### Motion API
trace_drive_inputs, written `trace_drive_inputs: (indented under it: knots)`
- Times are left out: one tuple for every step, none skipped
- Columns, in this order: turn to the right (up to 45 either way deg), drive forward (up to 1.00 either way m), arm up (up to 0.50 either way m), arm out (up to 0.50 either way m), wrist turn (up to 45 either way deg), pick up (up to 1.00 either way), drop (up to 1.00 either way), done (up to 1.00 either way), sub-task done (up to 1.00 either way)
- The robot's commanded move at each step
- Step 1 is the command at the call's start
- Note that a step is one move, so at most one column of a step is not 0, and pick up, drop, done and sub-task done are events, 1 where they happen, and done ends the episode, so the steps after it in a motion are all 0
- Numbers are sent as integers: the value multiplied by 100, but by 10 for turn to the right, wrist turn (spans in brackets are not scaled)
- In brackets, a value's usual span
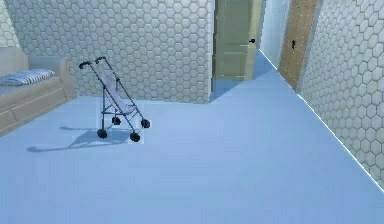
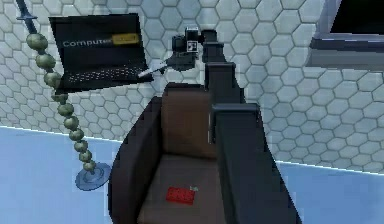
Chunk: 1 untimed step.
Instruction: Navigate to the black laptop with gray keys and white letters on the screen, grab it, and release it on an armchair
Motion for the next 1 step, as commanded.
trace_drive_inputs:
  knots:
    - [0, 0, 0, 0, 360, 0, 0, 0, 0]
